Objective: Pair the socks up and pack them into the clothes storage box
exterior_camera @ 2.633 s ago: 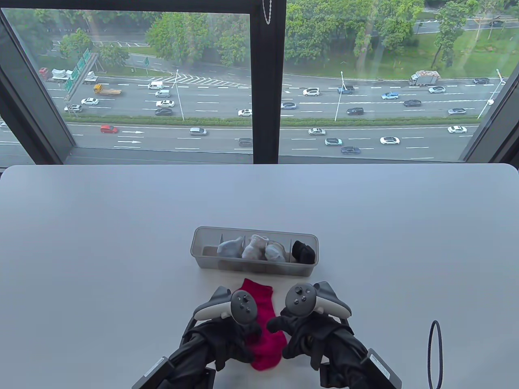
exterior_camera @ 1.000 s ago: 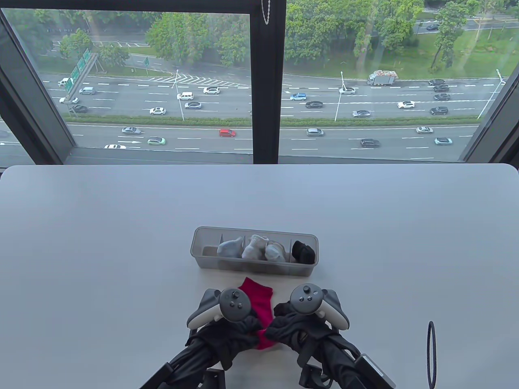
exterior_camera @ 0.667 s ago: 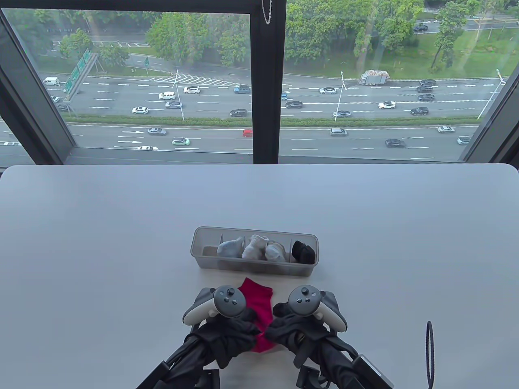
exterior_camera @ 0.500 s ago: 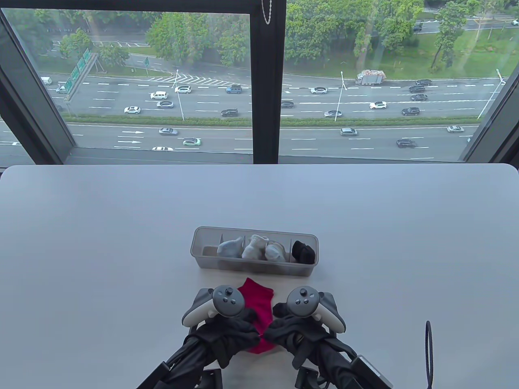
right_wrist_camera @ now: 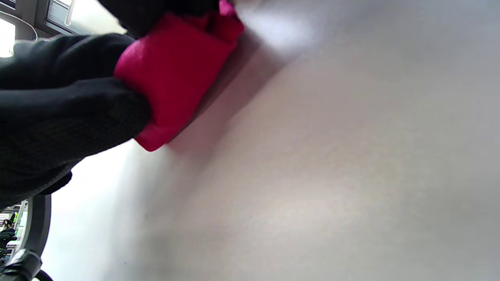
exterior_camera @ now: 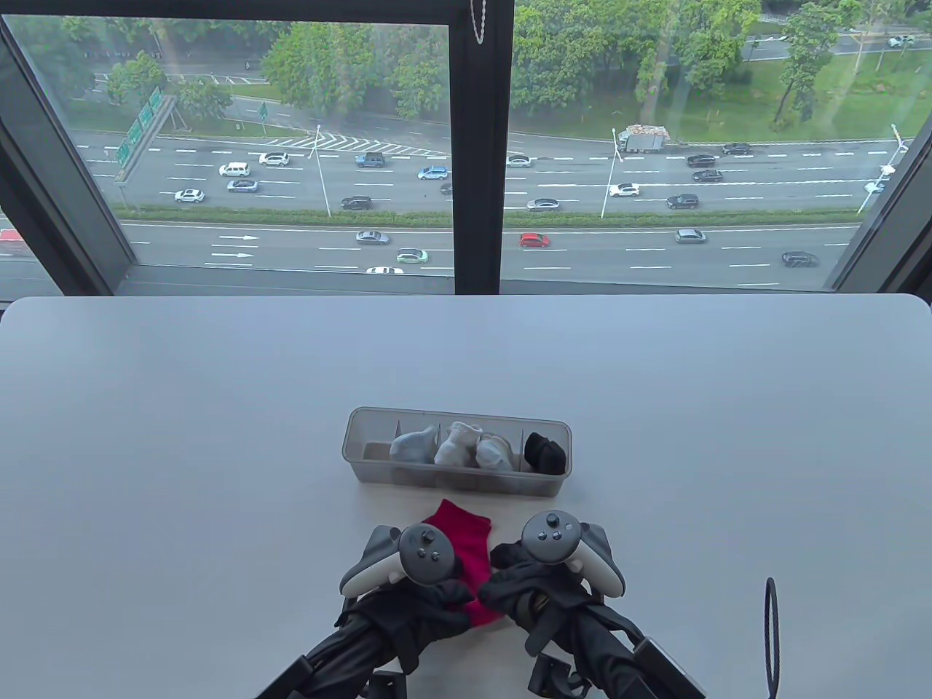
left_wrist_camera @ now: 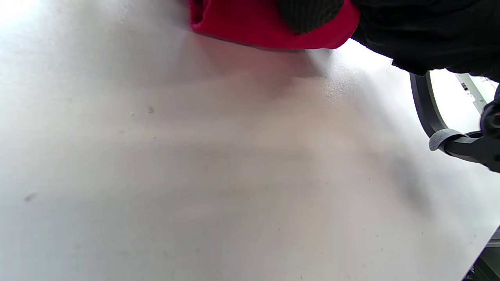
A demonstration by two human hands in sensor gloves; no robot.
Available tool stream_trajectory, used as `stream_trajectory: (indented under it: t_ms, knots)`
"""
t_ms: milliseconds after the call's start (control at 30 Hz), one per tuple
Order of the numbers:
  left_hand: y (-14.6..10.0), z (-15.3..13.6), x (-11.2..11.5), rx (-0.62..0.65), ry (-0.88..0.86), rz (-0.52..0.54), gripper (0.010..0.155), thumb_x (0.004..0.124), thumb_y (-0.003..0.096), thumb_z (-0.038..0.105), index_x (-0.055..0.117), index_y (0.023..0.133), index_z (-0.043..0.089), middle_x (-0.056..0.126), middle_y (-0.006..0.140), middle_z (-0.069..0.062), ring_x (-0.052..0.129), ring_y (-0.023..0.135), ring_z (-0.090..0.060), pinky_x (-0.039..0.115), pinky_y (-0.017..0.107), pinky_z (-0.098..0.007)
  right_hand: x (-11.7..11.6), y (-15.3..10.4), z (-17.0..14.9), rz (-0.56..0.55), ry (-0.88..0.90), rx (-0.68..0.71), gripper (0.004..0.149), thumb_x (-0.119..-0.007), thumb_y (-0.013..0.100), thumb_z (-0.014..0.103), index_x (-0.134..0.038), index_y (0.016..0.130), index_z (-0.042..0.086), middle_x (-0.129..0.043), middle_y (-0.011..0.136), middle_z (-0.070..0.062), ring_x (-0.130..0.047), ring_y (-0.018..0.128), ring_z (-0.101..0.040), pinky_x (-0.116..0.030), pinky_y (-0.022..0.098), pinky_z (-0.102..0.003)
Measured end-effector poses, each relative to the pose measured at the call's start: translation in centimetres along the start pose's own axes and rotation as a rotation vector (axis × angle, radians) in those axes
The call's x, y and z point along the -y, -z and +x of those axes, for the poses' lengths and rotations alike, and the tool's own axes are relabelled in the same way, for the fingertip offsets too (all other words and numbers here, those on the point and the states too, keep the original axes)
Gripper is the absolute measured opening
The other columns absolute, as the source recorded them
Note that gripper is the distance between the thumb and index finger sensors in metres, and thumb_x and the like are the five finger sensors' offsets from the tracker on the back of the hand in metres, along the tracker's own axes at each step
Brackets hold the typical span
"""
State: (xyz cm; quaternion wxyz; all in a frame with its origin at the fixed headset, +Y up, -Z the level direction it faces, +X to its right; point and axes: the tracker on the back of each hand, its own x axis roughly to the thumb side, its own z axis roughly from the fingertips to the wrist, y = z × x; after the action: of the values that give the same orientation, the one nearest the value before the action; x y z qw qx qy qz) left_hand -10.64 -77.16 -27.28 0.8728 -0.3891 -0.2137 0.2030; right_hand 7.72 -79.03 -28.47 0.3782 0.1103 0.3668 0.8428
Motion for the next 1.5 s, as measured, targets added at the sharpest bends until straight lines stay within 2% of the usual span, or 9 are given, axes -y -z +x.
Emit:
stream_trajectory:
  t_ms: [133, 233, 433, 567, 700, 1000, 1067, 1233, 1500]
  knots:
    - [0.1, -0.1, 0.2, 0.008, -0.016, -0.027, 0.046, 0.052, 0.0604, 0.027, 0.056, 0.097, 0.001, 0.006, 0.116, -0.018, -0.005, 0.103, -0.048, 0.008, 0.065, -0.078, -0.1, 0.0, -0.1, 0.059, -0.04, 0.02, 0.062, -0.071, 0.047, 0.047, -0.046, 0.101, 0.029, -0.008, 0.109, -0.007, 0.009, 0.095, -0.026, 0.006, 0.067, -0.047]
    - [0.2, 0.1, 0.3, 0.012, -0.012, -0.041, 0.048, 0.051, 0.0597, 0.03, 0.051, 0.097, 0.0, 0.002, 0.114, -0.021, -0.007, 0.101, -0.049, 0.006, 0.064, -0.077, -0.1, 0.0, 0.0, 0.024, -0.04, 0.011, 0.044, -0.07, 0.048, 0.041, -0.064, 0.09, 0.03, -0.012, 0.109, -0.007, 0.006, 0.096, -0.026, 0.003, 0.068, -0.048]
    - [0.1, 0.3, 0.3, -0.015, 0.038, -0.006, 0.064, 0.062, 0.0587, 0.034, 0.024, 0.106, 0.013, 0.002, 0.113, -0.022, -0.005, 0.102, -0.05, 0.008, 0.066, -0.077, -0.1, 0.2, -0.1, 0.03, -0.001, 0.003, 0.04, -0.06, 0.052, 0.038, -0.072, 0.084, 0.019, -0.011, 0.108, -0.006, 0.008, 0.095, -0.024, 0.005, 0.067, -0.046]
    - [-0.2, 0.7, -0.2, -0.025, 0.049, 0.056, 0.045, 0.06, 0.06, 0.025, 0.062, 0.1, 0.005, 0.023, 0.117, -0.02, 0.012, 0.107, -0.049, 0.016, 0.068, -0.078, -0.1, 0.2, -0.1, 0.022, -0.027, -0.001, 0.04, -0.058, 0.053, 0.039, -0.074, 0.082, 0.017, -0.011, 0.108, -0.005, 0.008, 0.095, -0.024, 0.005, 0.067, -0.046]
    - [0.1, 0.8, 0.3, -0.039, 0.069, 0.005, 0.047, 0.052, 0.0587, 0.027, 0.05, 0.098, 0.001, 0.009, 0.115, -0.021, 0.002, 0.105, -0.049, 0.013, 0.068, -0.077, -0.3, 0.2, -0.2, 0.035, -0.019, 0.008, 0.058, -0.065, 0.05, 0.046, -0.047, 0.102, 0.026, -0.008, 0.108, -0.005, 0.009, 0.095, -0.024, 0.007, 0.067, -0.046]
    - [-0.1, 1.1, 0.4, -0.064, 0.099, 0.091, 0.057, 0.061, 0.0584, 0.034, 0.033, 0.104, 0.014, 0.013, 0.115, -0.021, 0.008, 0.106, -0.049, 0.016, 0.069, -0.077, -0.4, 0.3, -0.2, 0.01, -0.019, -0.006, 0.039, -0.057, 0.054, 0.038, -0.074, 0.082, 0.016, -0.01, 0.108, -0.004, 0.008, 0.096, -0.023, 0.006, 0.067, -0.046]
    - [-0.2, 1.1, 0.3, -0.072, 0.103, 0.122, 0.046, 0.06, 0.0594, 0.03, 0.057, 0.1, 0.009, 0.022, 0.117, -0.02, 0.016, 0.108, -0.048, 0.018, 0.069, -0.077, -0.4, 0.3, 0.0, 0.004, -0.033, -0.014, 0.04, -0.057, 0.054, 0.039, -0.074, 0.082, 0.015, -0.01, 0.108, -0.004, 0.008, 0.095, -0.023, 0.005, 0.067, -0.046]
    - [-0.2, 0.8, 0.0, -0.073, 0.024, 0.067, 0.045, 0.049, 0.0598, 0.029, 0.054, 0.097, 0.003, 0.017, 0.116, -0.019, 0.009, 0.107, -0.046, 0.018, 0.069, -0.076, -0.3, 0.1, -0.1, 0.053, -0.015, 0.02, 0.064, -0.066, 0.048, 0.045, -0.044, 0.104, 0.021, -0.007, 0.109, -0.006, 0.011, 0.095, -0.026, 0.007, 0.066, -0.047]
    - [-0.2, 1.2, 0.2, -0.124, 0.063, 0.114, 0.053, 0.059, 0.0585, 0.031, 0.04, 0.104, 0.011, 0.017, 0.116, -0.019, 0.012, 0.107, -0.047, 0.02, 0.07, -0.076, 0.1, 0.3, 0.2, 0.036, -0.034, -0.022, 0.044, -0.057, 0.05, 0.042, -0.069, 0.088, 0.023, -0.012, 0.109, -0.005, 0.007, 0.096, -0.025, 0.003, 0.068, -0.048]
